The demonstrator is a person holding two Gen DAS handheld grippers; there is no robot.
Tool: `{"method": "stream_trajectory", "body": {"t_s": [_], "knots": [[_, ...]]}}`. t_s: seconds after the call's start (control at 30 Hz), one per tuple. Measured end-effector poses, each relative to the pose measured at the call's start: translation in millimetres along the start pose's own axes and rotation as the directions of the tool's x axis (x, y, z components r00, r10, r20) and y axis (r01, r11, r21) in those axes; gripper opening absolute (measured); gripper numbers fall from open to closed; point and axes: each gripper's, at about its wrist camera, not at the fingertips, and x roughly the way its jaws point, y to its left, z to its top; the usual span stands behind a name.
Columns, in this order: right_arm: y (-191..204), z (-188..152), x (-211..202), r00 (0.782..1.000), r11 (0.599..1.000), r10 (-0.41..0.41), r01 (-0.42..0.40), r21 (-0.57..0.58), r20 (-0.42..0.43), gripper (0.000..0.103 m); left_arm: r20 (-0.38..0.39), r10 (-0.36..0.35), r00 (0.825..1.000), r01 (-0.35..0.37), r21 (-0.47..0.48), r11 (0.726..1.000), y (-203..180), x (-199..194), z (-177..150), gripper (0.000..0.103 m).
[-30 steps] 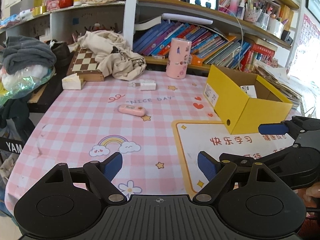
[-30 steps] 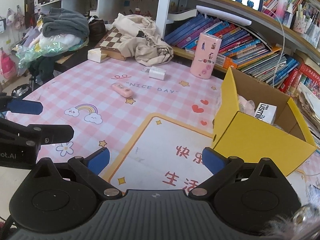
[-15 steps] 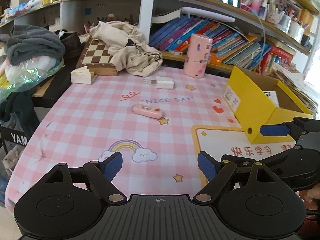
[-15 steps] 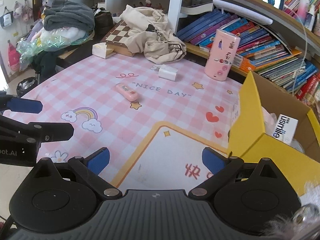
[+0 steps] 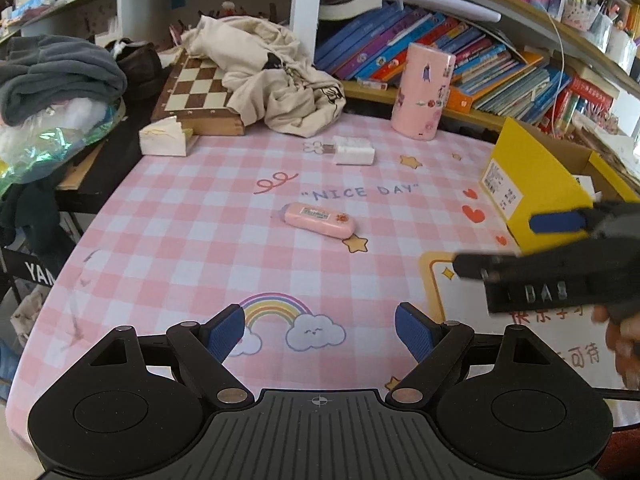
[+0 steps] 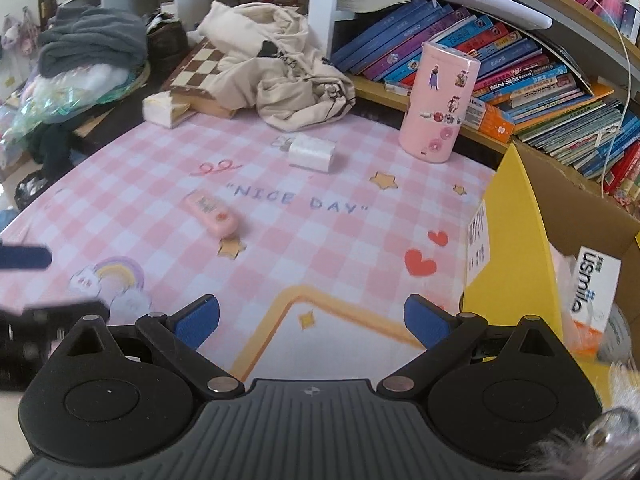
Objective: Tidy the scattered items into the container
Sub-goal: 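Move both tools toward the pink stick and white charger, then grasp the pink stick with the left gripper while the right gripper grasps the white charger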
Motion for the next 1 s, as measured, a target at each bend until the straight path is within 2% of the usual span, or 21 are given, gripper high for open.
{"method": "stream_trajectory", "body": {"t_s": [0.5, 0.7, 1.0], "knots": [[-18.4, 54.4, 63.4, 0.999, 0.998, -0.033, 0.031, 0.056, 0.029, 0.100, -0.011, -0.006, 1.000, 0.007, 0.038, 0.999, -0.1, 56.8, 26.2, 0.085], [-25.3, 74.4, 92.7, 1.000, 0.996, -0.020, 0.019, 0.090, 0.021, 0.100, 0.008, 0.006, 1.000, -0.006, 0.056, 0.998, -0.9, 78.6, 36.7, 0.085], [-22.5, 102.1, 134.9, 1.000, 0.998, 0.002, -0.003, 0.066, 0.026, 0.099, 0.027, 0.016, 1.000, -0.018, 0.071, 0.997, -2.9, 104.4, 47.1, 0.085]]}}
